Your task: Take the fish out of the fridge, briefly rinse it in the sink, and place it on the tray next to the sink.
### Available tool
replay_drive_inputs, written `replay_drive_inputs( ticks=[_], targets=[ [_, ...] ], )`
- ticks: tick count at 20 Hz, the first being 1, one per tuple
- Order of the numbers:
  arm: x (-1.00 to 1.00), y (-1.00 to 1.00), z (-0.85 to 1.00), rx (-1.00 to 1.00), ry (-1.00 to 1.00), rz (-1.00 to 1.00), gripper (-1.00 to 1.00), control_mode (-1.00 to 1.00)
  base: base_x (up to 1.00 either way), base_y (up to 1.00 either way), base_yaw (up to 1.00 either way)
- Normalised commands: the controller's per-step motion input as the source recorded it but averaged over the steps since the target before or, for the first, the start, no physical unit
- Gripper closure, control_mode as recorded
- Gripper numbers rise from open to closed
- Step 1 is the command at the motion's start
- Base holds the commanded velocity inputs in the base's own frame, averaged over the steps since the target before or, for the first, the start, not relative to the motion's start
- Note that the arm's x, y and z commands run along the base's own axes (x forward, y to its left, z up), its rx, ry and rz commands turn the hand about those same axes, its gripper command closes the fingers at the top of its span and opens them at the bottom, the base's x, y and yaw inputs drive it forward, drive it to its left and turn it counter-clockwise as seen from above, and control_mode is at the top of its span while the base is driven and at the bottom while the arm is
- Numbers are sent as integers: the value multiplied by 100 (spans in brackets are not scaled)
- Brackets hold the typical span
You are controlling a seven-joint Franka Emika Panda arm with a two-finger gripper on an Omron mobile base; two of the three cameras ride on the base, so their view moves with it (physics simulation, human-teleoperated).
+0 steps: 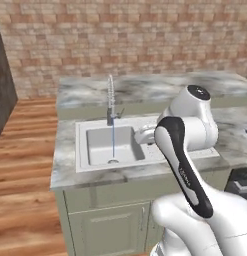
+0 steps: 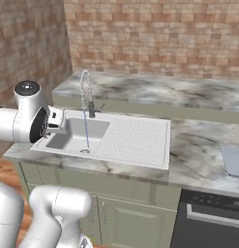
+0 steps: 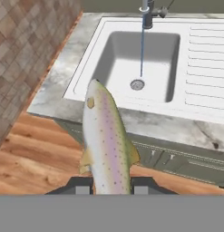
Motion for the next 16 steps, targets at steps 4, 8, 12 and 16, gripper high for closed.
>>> replay_drive_inputs(
  ticks=[4, 8, 12, 16],
  targets=[
    [0, 0, 0, 0, 0, 0, 100, 100, 75, -1, 0],
    [0, 0, 0, 0, 0, 0, 100, 100, 28, -1, 0],
    [2, -18, 0, 3, 2, 3, 100, -100, 13, -20, 1],
    [17, -93, -1, 20, 16, 23, 100, -100, 0, 0, 0]
  ],
)
